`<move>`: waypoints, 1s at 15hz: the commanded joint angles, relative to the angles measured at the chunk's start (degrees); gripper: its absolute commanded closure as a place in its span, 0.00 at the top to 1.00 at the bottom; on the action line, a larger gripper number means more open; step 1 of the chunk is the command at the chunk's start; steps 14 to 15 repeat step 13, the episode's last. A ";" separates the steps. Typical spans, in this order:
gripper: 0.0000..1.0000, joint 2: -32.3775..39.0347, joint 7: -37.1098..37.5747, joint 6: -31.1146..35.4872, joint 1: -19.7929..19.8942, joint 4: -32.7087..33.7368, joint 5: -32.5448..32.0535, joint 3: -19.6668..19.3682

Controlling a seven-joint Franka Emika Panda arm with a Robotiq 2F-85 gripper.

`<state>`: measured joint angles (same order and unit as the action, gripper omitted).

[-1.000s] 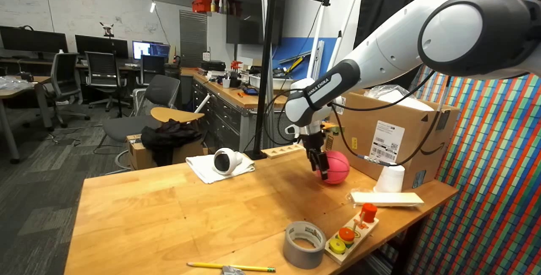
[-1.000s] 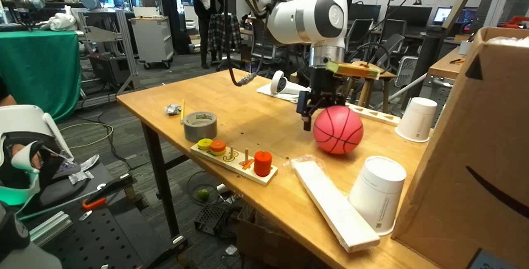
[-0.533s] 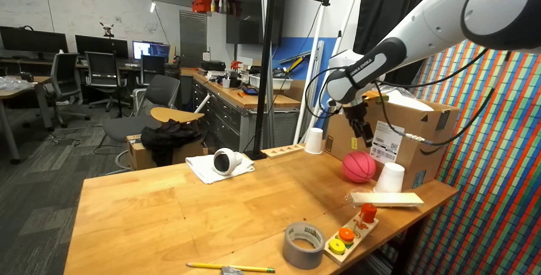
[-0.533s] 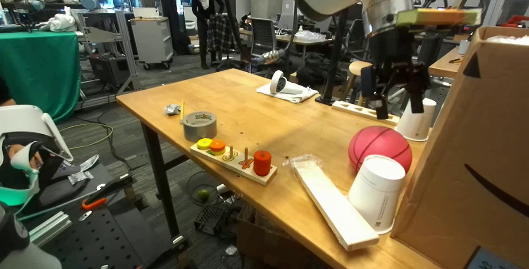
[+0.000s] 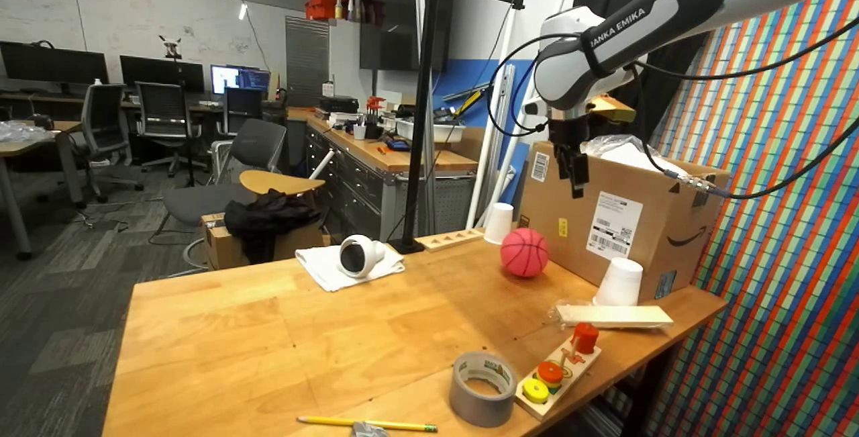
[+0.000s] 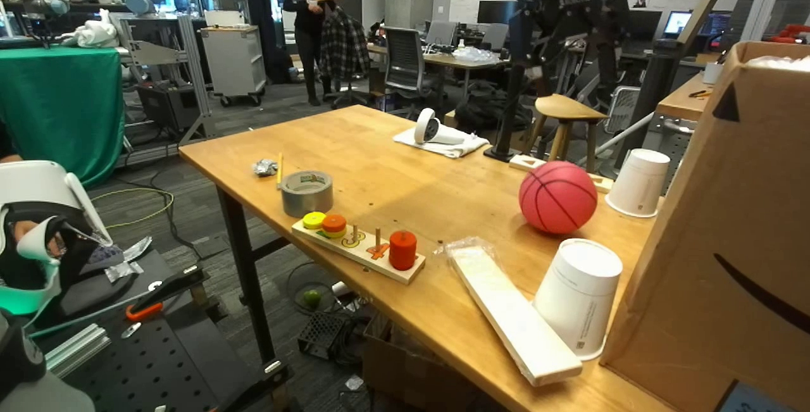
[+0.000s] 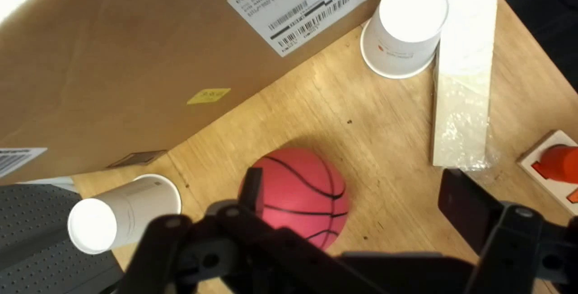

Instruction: Push the ball to the right side of the table

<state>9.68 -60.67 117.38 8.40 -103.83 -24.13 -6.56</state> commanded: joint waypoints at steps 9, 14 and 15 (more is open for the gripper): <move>1.00 -1.17 0.86 -0.10 -0.13 -1.70 0.24 0.06; 1.00 -1.17 0.86 -0.10 -0.12 -1.70 0.24 0.05; 1.00 -1.17 0.86 -0.10 -0.12 -1.70 0.24 0.05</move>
